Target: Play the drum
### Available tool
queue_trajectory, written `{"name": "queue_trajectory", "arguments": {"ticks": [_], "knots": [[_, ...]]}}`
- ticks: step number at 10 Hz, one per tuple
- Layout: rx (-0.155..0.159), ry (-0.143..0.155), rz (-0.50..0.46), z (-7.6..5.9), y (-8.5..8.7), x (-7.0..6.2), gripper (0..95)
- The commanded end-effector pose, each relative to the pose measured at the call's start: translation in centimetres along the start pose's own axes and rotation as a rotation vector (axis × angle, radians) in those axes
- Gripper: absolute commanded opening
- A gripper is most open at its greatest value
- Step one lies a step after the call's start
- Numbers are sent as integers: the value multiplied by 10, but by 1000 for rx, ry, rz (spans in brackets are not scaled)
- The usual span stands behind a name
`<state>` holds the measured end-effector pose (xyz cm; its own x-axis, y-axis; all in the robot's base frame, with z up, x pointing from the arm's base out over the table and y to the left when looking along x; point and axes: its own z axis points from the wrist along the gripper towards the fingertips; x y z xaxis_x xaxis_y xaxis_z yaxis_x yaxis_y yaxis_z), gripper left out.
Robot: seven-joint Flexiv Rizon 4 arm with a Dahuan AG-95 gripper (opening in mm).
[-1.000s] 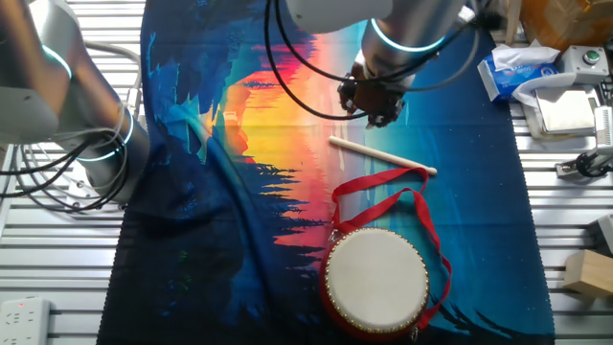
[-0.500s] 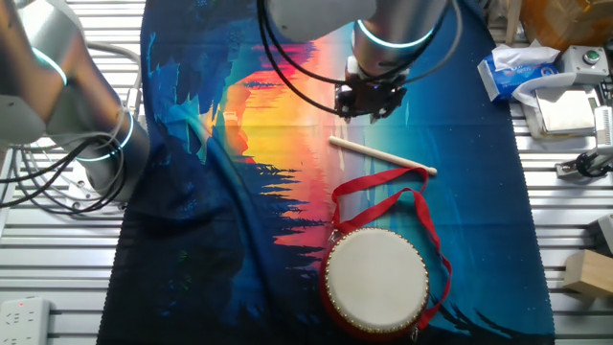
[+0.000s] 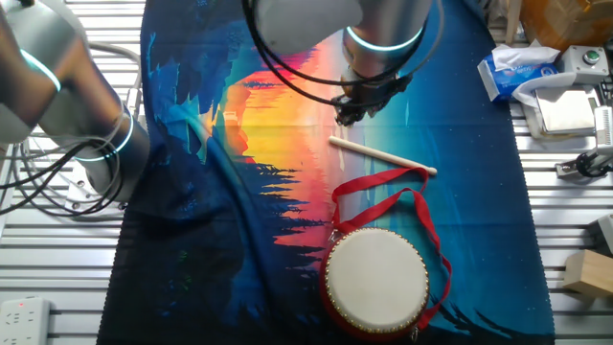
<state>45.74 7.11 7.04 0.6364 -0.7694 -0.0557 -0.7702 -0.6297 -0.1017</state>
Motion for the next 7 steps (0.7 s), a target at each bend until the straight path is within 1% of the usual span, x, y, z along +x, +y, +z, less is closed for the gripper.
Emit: {"name": "queue_trajectory", "arguments": {"ticks": [1,2,4,6,7], "knots": [[64,19,-643,6,16,-9,380],[59,21,-638,7,16,-9,380],[-19,42,-621,10,16,-7,380],[-81,65,-603,10,16,-7,380],[-98,70,-598,10,16,-7,190]]}}
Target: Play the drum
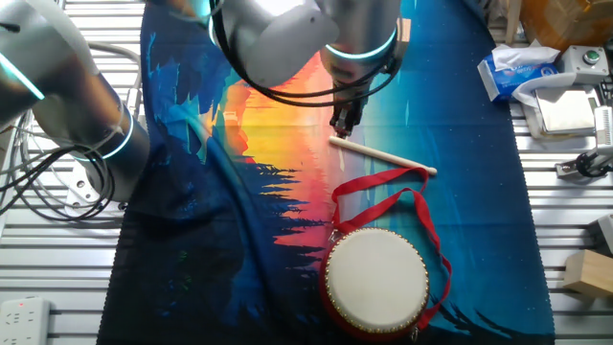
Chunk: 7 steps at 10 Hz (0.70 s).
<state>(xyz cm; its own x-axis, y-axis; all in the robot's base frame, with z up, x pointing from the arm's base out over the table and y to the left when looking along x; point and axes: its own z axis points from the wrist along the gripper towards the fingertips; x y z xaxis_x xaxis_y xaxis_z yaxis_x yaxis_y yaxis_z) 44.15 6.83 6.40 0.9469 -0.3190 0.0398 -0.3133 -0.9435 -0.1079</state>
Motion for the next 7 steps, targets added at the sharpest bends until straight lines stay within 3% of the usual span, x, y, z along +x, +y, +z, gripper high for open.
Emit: {"name": "queue_trajectory", "arguments": {"ticks": [1,3,7], "knots": [[-116,9,-37,4,2,0,190],[-146,16,-40,4,1,1,190],[-139,16,-23,6,2,2,190]]}}
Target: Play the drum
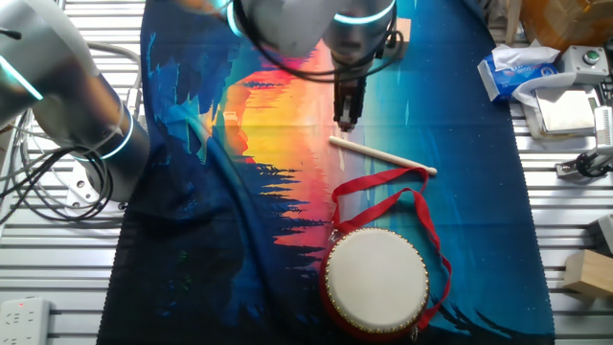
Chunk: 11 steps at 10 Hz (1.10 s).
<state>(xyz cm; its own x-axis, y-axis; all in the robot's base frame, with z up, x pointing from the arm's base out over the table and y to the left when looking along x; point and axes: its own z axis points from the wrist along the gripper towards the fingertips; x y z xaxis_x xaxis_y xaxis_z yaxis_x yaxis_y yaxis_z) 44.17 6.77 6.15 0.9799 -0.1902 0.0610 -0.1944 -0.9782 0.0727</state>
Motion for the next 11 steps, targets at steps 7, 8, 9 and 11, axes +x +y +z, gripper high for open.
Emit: {"name": "queue_trajectory", "arguments": {"ticks": [7,8,9,11], "knots": [[99,12,173,10,13,2,380],[105,14,172,14,14,3,380],[110,13,172,18,14,4,380],[113,14,177,24,14,5,380]]}}
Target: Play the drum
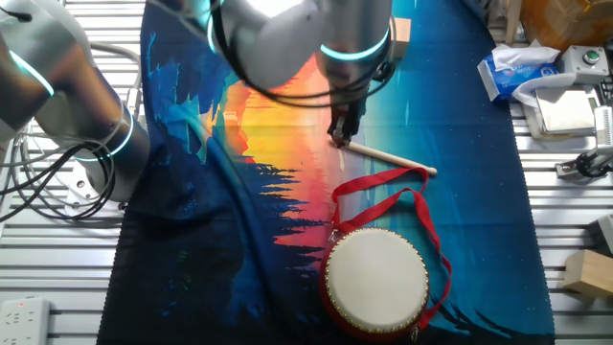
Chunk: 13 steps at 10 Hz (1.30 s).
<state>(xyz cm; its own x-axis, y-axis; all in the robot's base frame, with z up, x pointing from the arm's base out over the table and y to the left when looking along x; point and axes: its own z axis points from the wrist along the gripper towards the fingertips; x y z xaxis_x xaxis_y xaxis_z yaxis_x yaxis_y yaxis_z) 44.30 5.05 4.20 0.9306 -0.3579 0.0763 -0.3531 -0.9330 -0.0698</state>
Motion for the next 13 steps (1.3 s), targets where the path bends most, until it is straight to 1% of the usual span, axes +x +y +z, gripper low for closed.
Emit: {"name": "queue_trajectory", "arguments": {"ticks": [1,4,5,7,8,10,12,13], "knots": [[-16,0,7,6,0,2,380],[-11,0,26,15,1,3,380],[-9,-1,39,18,1,4,190],[-5,-2,57,22,2,4,190],[6,-8,61,26,2,5,190],[22,-15,68,27,2,5,190],[23,-15,76,28,2,5,190],[23,-15,89,31,2,5,190]]}}
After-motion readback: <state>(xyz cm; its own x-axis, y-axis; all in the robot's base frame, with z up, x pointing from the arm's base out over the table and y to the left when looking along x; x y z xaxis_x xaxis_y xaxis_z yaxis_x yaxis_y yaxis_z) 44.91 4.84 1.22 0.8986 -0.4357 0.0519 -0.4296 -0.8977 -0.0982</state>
